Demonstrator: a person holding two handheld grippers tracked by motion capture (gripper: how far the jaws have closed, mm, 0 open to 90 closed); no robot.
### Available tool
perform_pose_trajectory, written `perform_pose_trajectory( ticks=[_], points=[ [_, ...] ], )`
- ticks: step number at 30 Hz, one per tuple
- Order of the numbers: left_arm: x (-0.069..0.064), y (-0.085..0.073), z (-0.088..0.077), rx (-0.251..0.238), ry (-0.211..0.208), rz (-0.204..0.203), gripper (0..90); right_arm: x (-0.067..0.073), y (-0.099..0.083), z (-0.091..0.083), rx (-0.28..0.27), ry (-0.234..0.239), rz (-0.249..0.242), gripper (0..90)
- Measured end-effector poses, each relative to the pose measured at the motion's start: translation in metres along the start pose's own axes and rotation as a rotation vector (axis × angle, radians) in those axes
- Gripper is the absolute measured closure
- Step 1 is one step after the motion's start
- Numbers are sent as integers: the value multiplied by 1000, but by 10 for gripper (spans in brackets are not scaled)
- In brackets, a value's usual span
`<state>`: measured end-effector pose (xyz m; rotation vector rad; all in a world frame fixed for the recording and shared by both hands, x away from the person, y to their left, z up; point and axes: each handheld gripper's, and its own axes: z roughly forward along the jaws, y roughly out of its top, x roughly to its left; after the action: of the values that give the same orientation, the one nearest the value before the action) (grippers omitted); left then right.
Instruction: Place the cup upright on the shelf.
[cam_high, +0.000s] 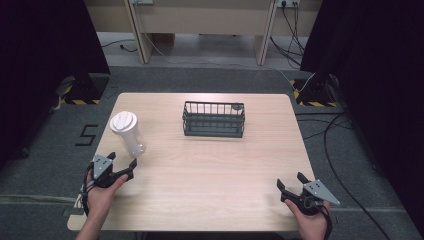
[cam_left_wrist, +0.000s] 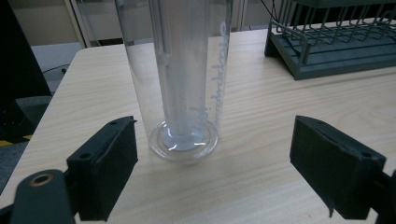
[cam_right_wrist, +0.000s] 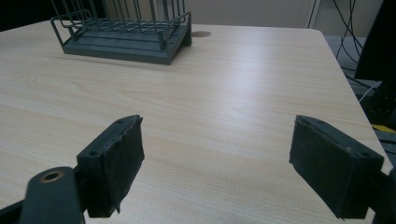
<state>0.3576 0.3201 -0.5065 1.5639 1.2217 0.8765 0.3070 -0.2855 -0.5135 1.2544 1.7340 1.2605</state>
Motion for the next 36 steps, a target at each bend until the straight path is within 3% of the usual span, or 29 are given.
perform_pose_trajectory(
  ticks=[12,26,36],
  points=[
    [4,13,28,-6,18,2,144,0,0,0,2,1,2,182],
    [14,20,64,-7,43,-21,143,-1,0,0,2,5,10,182],
    [15,16,73,-28,43,-32,144,-1,0,1,7,8,13,185]
  ],
)
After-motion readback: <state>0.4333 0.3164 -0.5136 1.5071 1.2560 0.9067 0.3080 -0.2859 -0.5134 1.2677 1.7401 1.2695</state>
